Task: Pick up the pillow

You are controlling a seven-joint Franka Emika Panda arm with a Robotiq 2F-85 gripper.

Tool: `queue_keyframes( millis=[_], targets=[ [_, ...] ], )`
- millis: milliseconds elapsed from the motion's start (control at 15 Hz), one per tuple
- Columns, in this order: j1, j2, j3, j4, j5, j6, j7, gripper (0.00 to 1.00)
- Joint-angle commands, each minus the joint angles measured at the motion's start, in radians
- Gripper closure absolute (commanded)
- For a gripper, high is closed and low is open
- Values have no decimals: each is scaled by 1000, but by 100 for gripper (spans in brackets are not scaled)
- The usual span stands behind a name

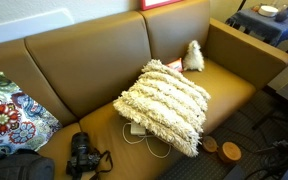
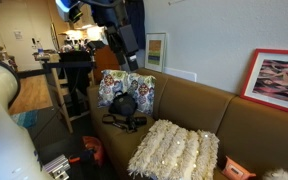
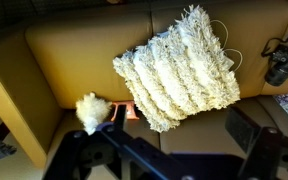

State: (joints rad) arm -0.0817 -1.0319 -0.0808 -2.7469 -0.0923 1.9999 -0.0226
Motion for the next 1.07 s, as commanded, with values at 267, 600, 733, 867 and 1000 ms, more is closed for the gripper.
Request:
queue_keyframes(
  millis=[267, 600, 733, 867, 1000],
  targets=[
    [-3, 1, 3, 3, 3, -3, -2, 0],
    [-3, 1, 3, 3, 3, -3, -2, 0],
    [-3, 1, 3, 3, 3, -3, -2, 0],
    [-3, 1, 3, 3, 3, -3, -2, 0],
    [-3, 1, 3, 3, 3, -3, -2, 0]
  ],
)
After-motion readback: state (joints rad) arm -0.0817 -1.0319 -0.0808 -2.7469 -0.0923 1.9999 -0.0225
